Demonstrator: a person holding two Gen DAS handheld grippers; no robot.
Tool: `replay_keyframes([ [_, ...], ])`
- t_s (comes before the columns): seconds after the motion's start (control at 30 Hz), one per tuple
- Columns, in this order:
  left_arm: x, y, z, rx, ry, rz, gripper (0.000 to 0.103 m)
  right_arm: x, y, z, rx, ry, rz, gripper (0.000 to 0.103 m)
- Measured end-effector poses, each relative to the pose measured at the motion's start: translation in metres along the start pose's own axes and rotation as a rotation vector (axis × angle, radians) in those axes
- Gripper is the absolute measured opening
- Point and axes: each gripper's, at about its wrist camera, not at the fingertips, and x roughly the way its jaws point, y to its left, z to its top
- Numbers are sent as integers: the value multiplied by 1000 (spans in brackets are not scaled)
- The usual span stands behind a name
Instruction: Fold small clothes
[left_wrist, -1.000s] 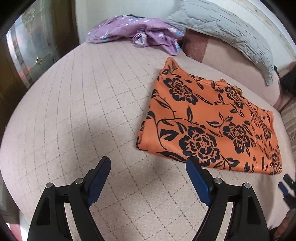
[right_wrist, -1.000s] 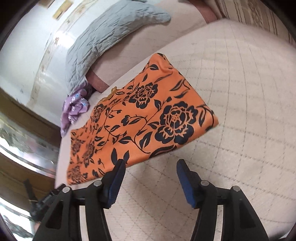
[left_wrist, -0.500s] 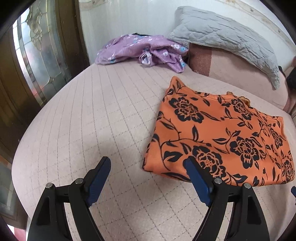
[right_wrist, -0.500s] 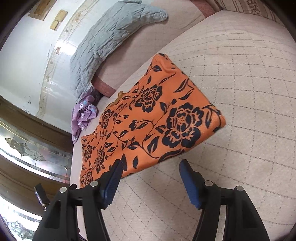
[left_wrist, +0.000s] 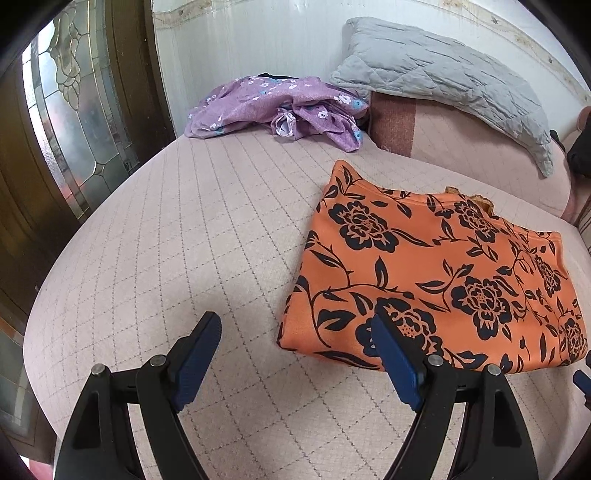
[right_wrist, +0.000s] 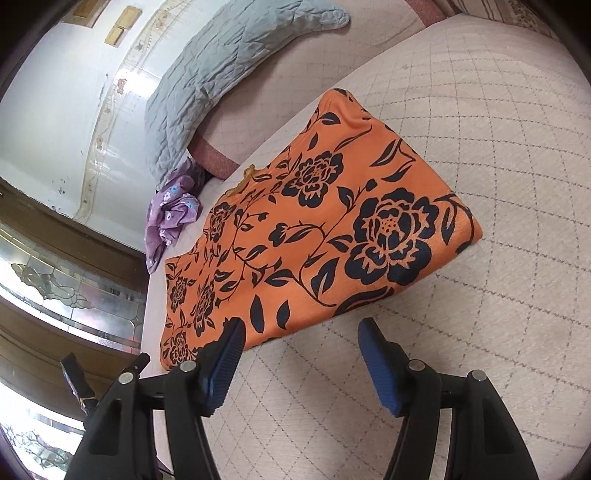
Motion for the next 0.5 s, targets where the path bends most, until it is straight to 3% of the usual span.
replay_keyframes([
  [0.5,7,-4,-3,5,47,-32,84,8,-4,3,26,28,8,67],
])
